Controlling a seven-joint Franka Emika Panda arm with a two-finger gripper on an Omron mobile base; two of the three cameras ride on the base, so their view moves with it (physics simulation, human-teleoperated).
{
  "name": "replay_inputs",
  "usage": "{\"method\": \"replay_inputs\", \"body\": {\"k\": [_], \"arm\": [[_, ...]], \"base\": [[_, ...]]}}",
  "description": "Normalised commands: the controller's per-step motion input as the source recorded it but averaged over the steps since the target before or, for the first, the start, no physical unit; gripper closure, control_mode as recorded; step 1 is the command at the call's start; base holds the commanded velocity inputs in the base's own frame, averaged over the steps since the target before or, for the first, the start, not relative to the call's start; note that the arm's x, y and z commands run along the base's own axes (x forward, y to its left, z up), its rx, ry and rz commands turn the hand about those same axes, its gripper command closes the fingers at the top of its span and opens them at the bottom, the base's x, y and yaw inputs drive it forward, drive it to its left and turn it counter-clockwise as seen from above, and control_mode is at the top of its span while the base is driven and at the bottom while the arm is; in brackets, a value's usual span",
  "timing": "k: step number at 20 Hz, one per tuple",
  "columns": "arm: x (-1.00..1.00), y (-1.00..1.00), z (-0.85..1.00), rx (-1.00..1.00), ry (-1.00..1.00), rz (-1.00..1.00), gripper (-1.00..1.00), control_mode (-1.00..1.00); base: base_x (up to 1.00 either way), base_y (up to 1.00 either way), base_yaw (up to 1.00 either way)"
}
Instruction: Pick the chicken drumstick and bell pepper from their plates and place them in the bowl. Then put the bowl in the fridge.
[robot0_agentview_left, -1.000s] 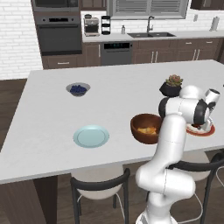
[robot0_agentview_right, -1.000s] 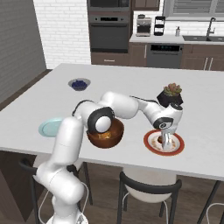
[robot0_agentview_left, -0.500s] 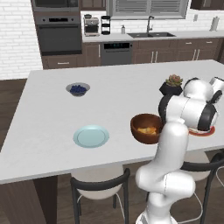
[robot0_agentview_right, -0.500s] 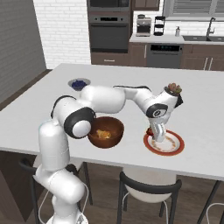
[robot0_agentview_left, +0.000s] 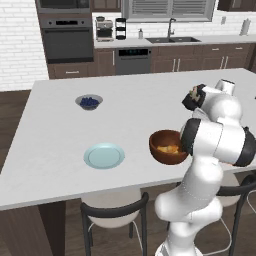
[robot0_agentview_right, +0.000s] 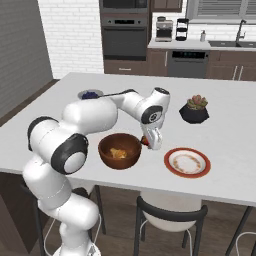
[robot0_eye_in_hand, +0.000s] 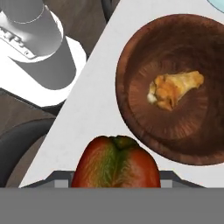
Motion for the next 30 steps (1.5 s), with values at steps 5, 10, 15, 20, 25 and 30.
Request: {"method": "replay_inputs", "body": {"k": [5,10,15,20,25,30], "arm": [[0.16,1.0,0.0,0.0,0.01,0.01,1.0,-1.0],[0.36,1.0,0.0,0.0,0.03,0.0,1.0,-1.0],[0.48,0.4,-0.38,-0.01,0.01,0.03,1.0,-1.0],[0.03,0.0,-0.49,-0.01,0.0,0.07,1.0,-1.0],[0.05,-0.01,-0.27,0.0,0.0,0.07,1.0,-1.0],[0.17,0.0,-0.12,0.0,0.0,0.07,-1.0,-1.0]], "base": [[0.0,0.0,0.0],[0.0,0.0,0.0],[0.0,0.0,0.0],[0.0,0.0,0.0],[0.0,0.0,0.0],[0.0,0.0,0.0]]}}
